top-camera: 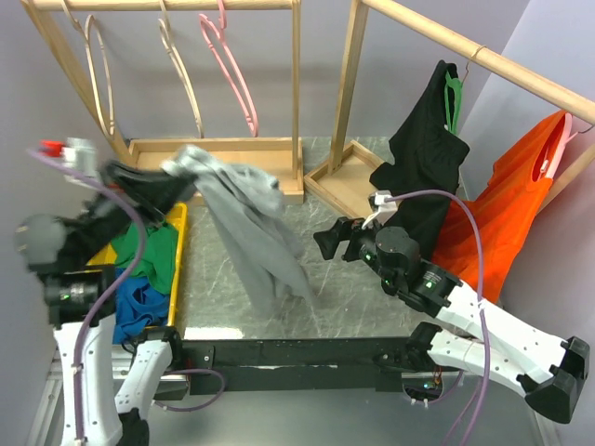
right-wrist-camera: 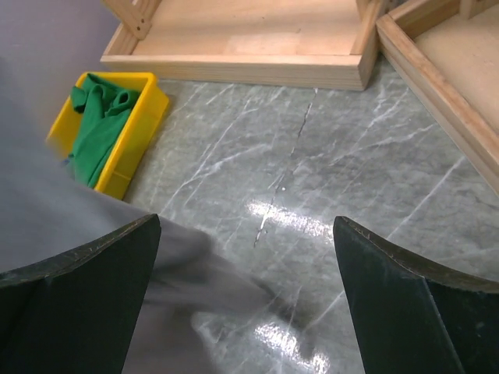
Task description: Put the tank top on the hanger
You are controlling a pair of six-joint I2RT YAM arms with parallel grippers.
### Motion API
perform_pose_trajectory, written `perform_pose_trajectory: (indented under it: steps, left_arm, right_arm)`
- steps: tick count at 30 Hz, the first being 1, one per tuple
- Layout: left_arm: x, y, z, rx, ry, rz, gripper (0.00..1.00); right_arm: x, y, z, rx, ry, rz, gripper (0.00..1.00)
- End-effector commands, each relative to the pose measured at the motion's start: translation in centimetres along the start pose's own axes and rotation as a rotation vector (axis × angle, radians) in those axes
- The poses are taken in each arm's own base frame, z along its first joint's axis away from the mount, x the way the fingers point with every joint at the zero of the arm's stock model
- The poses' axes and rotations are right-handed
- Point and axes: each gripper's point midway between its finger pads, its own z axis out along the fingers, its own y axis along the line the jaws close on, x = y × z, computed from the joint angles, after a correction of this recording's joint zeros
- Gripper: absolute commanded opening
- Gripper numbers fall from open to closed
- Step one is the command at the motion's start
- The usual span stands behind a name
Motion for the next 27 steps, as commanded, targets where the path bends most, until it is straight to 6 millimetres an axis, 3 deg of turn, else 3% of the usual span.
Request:
perform_pose_trajectory:
  steps: [1, 2, 3, 4, 6, 7, 9, 10, 12, 14, 15, 16, 17, 20, 21, 22, 24, 27]
  left_arm:
    - [9.8, 3.4, -0.8, -0.034, 0.165, -0.264, 0.01]
    - [12.4, 2.3, -0.6, 0.011, 0.22, -0.326, 0.01]
    - [14.6, 2.2, -0.6, 0.01, 0.256, -0.373, 0.01]
    - [18.8, 3.0, -0.8, -0.017, 0.323, -0.449, 0.01]
    - [23.4, 2.2, -0.5, -0.068, 0.384, -0.535, 0.02]
    - [26.9, 2.9, -1.2, -0.126, 0.425, -0.577, 0.03]
    - [30.4, 2.2, -2.0, -0.172, 0.463, -0.65, 0.07]
    - [33.2, 2.8, -3.3, -0.236, 0.504, -0.7, 0.07]
    - [37.0, 2.8, -5.2, -0.298, 0.572, -0.718, 0.13]
    - [39.5, 1.6, -6.7, -0.317, 0.651, -0.752, 0.14]
    - [40.7, 1.8, -7.3, -0.356, 0.674, -0.743, 0.22]
    - [41.5, 1.8, -7.8, -0.386, 0.692, -0.742, 0.34]
    - [41.9, 1.0, -8.2, -0.381, 0.718, -0.728, 0.37]
    - [40.9, 1.5, -8.2, -0.438, 0.699, -0.666, 0.43]
    - [39.9, 1.8, -8.2, -0.46, 0.681, -0.653, 0.61]
    - [39.4, 2.8, -8.4, -0.514, 0.649, -0.641, 0.67]
    - [37.8, 3.6, -8.6, -0.566, 0.59, -0.651, 0.69]
    - [37.3, 5.1, -10.4, -0.68, 0.546, -0.69, 0.71]
  right_arm:
    - [0.3, -1.3, -0.5, 0.052, -0.012, 0.042, 1.0]
    - [0.8, -1.5, -0.5, 0.059, -0.005, 0.061, 1.0]
    - [1.3, -1.9, -0.5, 0.065, -0.002, 0.069, 1.0]
    - [2.6, -2.5, -0.2, 0.074, 0.016, 0.072, 1.0]
    - [4.2, -2.9, 0.3, 0.087, 0.052, 0.096, 1.0]
    - [5.4, -3.1, 0.5, 0.088, 0.086, 0.101, 1.0]
    - [6.9, -3.4, 1.1, 0.105, 0.133, 0.118, 0.99]
    - [7.8, -3.5, 1.3, 0.104, 0.153, 0.124, 0.99]
    - [9.1, -3.7, 1.8, 0.109, 0.187, 0.143, 0.98]
    - [10.0, -3.3, 2.2, 0.087, 0.21, 0.167, 0.97]
    - [11.0, -3.5, 2.4, 0.095, 0.24, 0.168, 0.94]
    - [11.1, -3.1, 2.8, 0.078, 0.24, 0.179, 0.92]
    - [11.7, -2.7, 3.0, 0.06, 0.263, 0.19, 0.9]
    - [13.7, -2.5, 3.8, 0.054, 0.339, 0.188, 0.79]
    - [14.0, -2.3, 3.8, 0.048, 0.353, 0.189, 0.72]
    - [14.0, -1.8, 4.0, 0.03, 0.356, 0.194, 0.68]
    - [14.7, -1.2, 3.8, 0.009, 0.384, 0.191, 0.59]
    - [15.5, -1.0, 3.3, 0.022, 0.4, 0.176, 0.57]
